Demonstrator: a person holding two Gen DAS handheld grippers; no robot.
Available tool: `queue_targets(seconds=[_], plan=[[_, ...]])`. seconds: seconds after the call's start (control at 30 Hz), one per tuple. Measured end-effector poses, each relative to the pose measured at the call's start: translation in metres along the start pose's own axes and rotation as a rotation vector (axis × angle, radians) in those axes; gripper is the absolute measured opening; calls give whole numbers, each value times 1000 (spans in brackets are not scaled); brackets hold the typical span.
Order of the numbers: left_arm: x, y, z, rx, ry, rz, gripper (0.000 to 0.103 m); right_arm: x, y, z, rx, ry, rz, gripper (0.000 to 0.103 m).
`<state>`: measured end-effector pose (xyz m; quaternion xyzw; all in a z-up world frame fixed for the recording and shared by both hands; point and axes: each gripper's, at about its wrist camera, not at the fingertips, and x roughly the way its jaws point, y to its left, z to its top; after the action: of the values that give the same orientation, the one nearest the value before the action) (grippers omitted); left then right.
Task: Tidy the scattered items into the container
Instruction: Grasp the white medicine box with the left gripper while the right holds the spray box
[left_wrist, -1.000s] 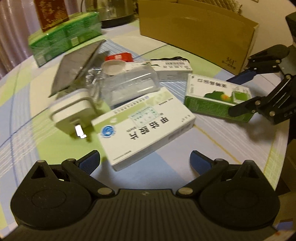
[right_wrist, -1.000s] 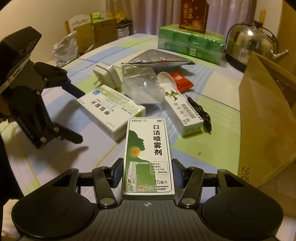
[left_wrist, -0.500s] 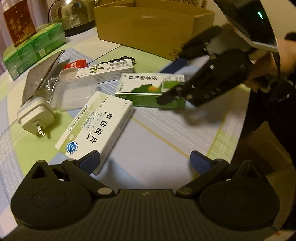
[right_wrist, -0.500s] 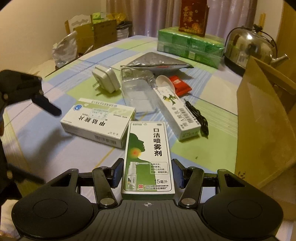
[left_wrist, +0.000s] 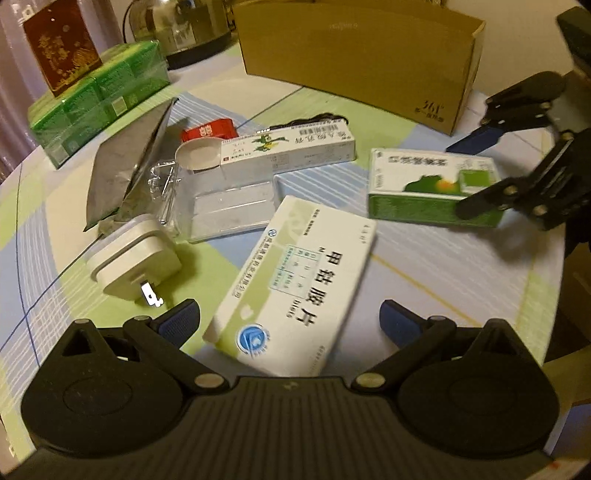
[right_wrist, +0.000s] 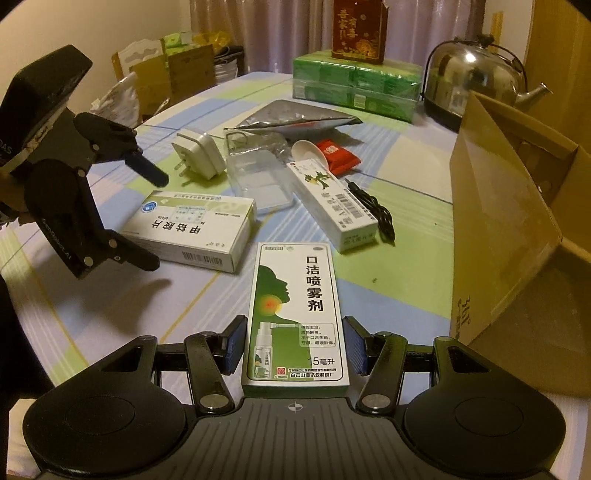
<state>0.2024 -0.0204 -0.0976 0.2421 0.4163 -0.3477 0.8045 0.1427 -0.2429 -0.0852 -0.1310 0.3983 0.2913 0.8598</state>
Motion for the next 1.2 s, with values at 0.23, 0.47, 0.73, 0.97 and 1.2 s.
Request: queue_targets(seconds=[0.23, 0.47, 0.73, 0.97, 1.2], plan=[[-9, -18, -9, -80, 30, -28, 102, -2, 4, -3, 21, 8, -9, 52], [-26, -48, -14, -153, 15, -9, 102, -6, 8, -9, 54, 12, -24, 52], [-11, -34, -5, -308, 32, 86, 94, -6, 7, -15, 95, 2, -32, 52], [8, -30, 3, -309, 52, 119, 76, -7, 6, -16, 107, -6, -33, 52], [10, -34, 7, -291, 55, 113, 72, -5, 12, -15, 105, 0, -65, 52]])
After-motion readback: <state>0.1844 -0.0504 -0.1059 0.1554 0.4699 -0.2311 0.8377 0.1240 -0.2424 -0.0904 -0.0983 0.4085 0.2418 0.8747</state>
